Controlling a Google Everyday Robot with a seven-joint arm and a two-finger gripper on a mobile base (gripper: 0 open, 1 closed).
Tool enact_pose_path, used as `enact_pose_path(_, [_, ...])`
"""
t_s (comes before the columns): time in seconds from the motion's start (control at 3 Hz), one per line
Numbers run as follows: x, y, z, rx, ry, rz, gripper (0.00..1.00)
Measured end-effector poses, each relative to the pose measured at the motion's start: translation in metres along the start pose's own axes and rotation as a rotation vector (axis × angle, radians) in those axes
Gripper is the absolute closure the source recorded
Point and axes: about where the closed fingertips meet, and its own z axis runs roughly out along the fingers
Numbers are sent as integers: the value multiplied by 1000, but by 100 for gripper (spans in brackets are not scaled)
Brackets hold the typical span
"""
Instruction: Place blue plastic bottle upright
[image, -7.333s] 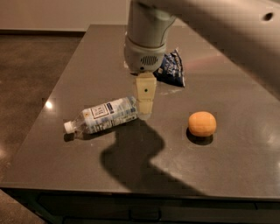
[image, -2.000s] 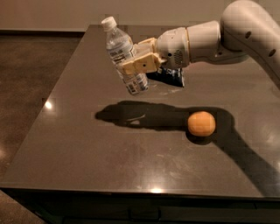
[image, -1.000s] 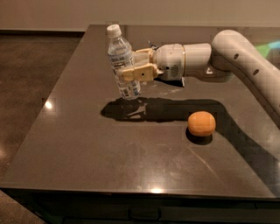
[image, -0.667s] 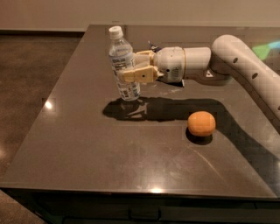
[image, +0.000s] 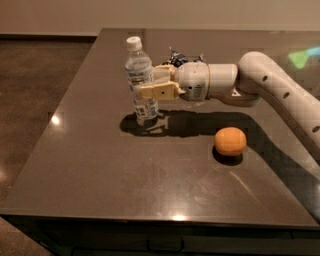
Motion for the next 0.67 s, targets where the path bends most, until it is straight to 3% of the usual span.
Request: enact_pose_path(0.67, [12,-1,-1,11,4,12,5])
